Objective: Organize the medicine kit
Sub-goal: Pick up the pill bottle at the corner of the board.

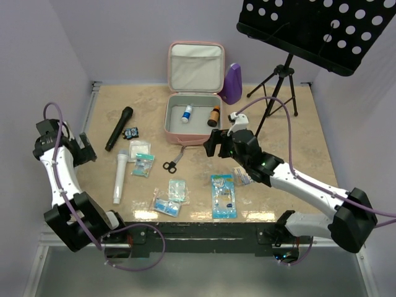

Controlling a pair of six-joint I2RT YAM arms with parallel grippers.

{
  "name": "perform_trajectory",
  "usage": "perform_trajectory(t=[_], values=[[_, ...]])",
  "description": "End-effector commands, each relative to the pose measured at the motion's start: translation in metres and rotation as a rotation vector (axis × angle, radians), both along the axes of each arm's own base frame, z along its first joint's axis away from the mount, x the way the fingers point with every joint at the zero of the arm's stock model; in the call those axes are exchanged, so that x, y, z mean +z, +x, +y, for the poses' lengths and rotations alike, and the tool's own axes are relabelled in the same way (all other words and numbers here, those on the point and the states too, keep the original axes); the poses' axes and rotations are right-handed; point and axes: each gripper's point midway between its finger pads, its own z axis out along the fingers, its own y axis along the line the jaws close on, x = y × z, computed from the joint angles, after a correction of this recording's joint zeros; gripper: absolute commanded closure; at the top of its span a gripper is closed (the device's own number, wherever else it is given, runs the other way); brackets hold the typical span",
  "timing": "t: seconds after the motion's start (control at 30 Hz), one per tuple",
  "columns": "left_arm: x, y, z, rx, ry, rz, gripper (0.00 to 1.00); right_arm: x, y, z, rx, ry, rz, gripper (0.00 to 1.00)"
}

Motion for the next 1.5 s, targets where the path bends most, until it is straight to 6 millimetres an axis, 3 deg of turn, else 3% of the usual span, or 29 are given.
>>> perform_trajectory(t=[0.0, 0.13, 0.2, 0.33, 0.57, 0.73, 0.83, 1.47], values=[[-0.02, 0.008, 0.036, 0.2, 0.087, 0.028, 0.0, 0.023, 0.014, 0.009, -0.026, 0.033, -0.037, 0.1], [-0.06, -0.015, 0.062, 0.267, 0.086, 0.185, 0.0, 0.019, 0.017, 0.015, -0.029, 0.044, -0.012, 0.1], [-0.066, -0.023, 0.071, 0.238, 0.095, 0.199, 0.01, 0.012, 0.019, 0.014, -0.043, 0.033, 0.002, 0.1], [-0.06, -0.03, 0.081, 0.139, 0.135, 0.22, 0.01, 0.0, 0.021, 0.013, -0.061, 0.014, 0.025, 0.1], [-0.062, -0.044, 0.062, -0.021, 0.096, 0.26, 0.04, -0.008, 0.026, 0.02, -0.051, -0.007, 0.047, 0.1], [-0.084, -0.068, 0.037, -0.138, 0.01, 0.35, 0.1, 0.005, 0.031, 0.02, -0.058, -0.013, 0.018, 0.1], [-0.096, -0.085, 0.023, -0.187, -0.028, 0.402, 0.13, -0.001, 0.027, 0.014, -0.064, -0.037, 0.034, 0.1], [-0.115, -0.126, 0.007, -0.193, 0.007, 0.492, 0.24, -0.011, 0.02, 0.004, -0.079, -0.041, 0.043, 0.1]])
